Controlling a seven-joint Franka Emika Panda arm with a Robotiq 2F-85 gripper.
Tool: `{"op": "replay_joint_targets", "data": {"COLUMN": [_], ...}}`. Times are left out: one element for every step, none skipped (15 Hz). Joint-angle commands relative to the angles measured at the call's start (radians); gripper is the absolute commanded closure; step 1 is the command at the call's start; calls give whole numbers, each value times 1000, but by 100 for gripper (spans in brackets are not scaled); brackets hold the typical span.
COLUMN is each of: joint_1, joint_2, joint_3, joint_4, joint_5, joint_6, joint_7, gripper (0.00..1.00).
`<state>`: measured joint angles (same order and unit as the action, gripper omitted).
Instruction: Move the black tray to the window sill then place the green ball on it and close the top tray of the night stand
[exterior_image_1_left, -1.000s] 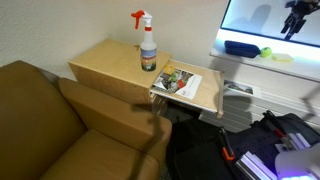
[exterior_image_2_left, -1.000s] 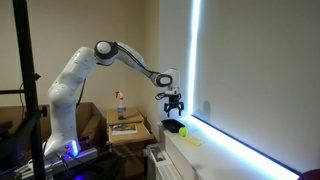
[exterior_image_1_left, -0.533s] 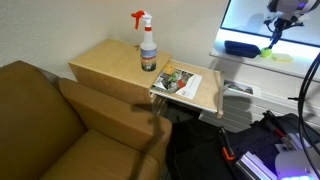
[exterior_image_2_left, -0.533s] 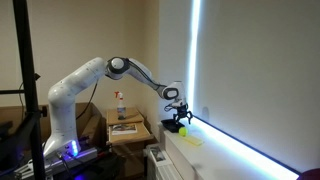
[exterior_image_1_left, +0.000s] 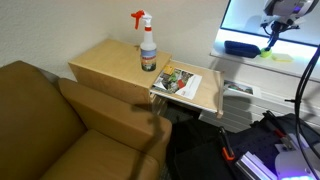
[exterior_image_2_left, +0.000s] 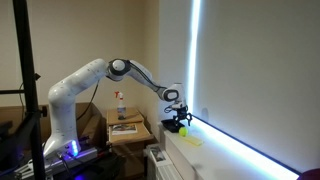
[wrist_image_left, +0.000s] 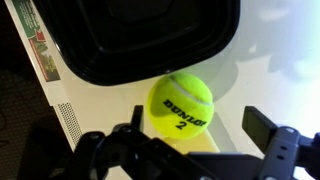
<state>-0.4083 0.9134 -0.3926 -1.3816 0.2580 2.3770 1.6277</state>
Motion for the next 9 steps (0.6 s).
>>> {"op": "replay_joint_targets", "data": {"joint_1": [-15,-10,-5,-18,-24,-23,-30,-49,-56], "joint_2": [25,35,44,49,55,62,68,71,74], "joint_3": [21,16,11,10,10,5,8,10,8], "joint_4": [23,28,31,34,35,39,45,50,51], "joint_5": [-7,-11,-14,-13,-13,-17,-15,-13,-14], "joint_6": [-21,-26,-25,-21,-15,-20,-26,-26,-26], "joint_7": [22,36,50,45,45,55,53,36,35], "gripper": [0,0,0,0,0,25,26,32,40]}}
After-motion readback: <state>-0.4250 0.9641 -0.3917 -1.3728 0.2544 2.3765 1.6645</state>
